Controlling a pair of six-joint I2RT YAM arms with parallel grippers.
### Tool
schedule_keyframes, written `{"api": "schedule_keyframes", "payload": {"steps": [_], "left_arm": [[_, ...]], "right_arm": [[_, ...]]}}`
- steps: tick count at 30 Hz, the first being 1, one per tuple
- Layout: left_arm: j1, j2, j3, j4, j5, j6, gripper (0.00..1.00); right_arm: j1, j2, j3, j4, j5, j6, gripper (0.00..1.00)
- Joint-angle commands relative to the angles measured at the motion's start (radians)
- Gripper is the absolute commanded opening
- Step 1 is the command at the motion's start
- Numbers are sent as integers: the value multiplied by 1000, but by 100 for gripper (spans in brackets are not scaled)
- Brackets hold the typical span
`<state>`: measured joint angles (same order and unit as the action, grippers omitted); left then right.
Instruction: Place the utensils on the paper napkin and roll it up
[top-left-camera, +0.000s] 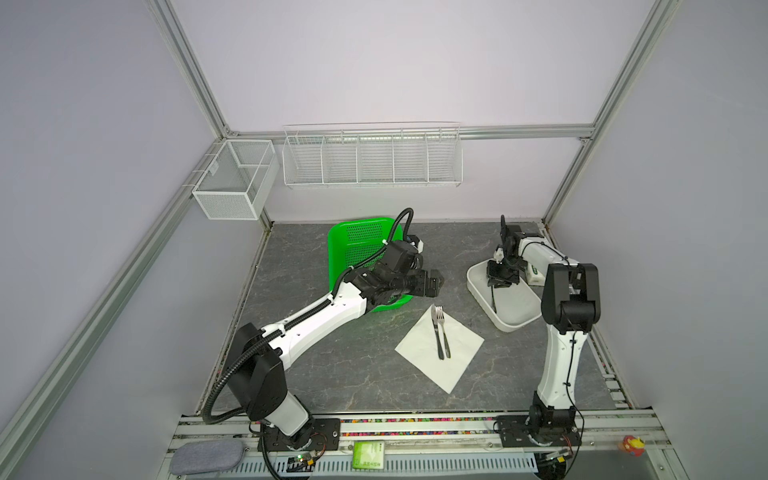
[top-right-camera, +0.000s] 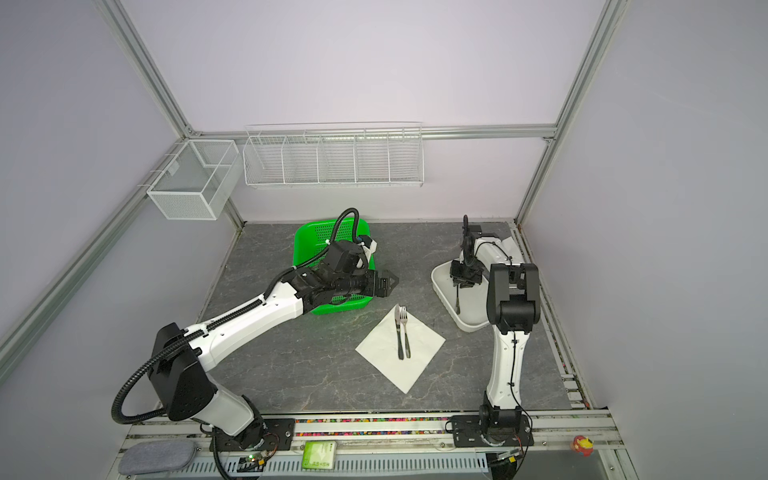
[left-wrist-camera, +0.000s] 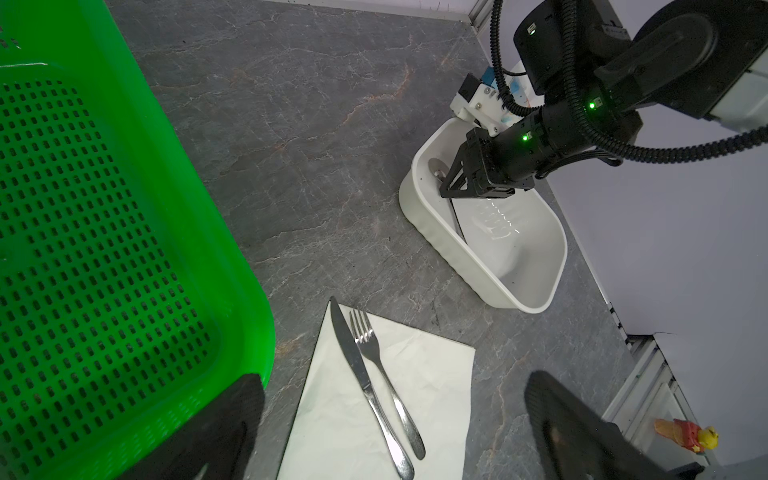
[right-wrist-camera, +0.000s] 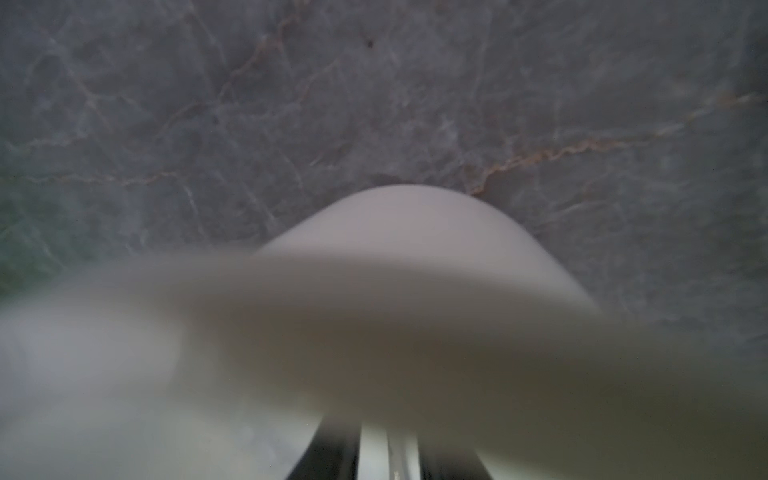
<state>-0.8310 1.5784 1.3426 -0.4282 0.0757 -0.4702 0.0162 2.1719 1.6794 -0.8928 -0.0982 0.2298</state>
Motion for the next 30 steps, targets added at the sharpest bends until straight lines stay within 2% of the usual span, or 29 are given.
{"api": "schedule_keyframes", "payload": {"steps": [1, 9, 15, 19, 24, 30], "left_arm": [[5, -18, -2, -9, -7, -5, 99], [6, -3, 15, -16, 2, -10, 99], [4, -1, 15, -19, 0, -14, 99], [4, 0, 14, -17, 0, -15, 99], [4, 1, 13, -15, 3, -18, 99], [4, -6, 5, -10, 1, -21, 99]], "right_arm": [[-21, 7, -9, 42, -63, 56, 27], [-45, 13, -70, 180, -181, 135, 26], [-49, -3, -98, 215, -215, 135, 11], [-56, -35, -116, 218, -201, 130, 7], [-55, -65, -103, 179, -137, 104, 7], [-20, -82, -28, 2, 62, 4, 7]]}}
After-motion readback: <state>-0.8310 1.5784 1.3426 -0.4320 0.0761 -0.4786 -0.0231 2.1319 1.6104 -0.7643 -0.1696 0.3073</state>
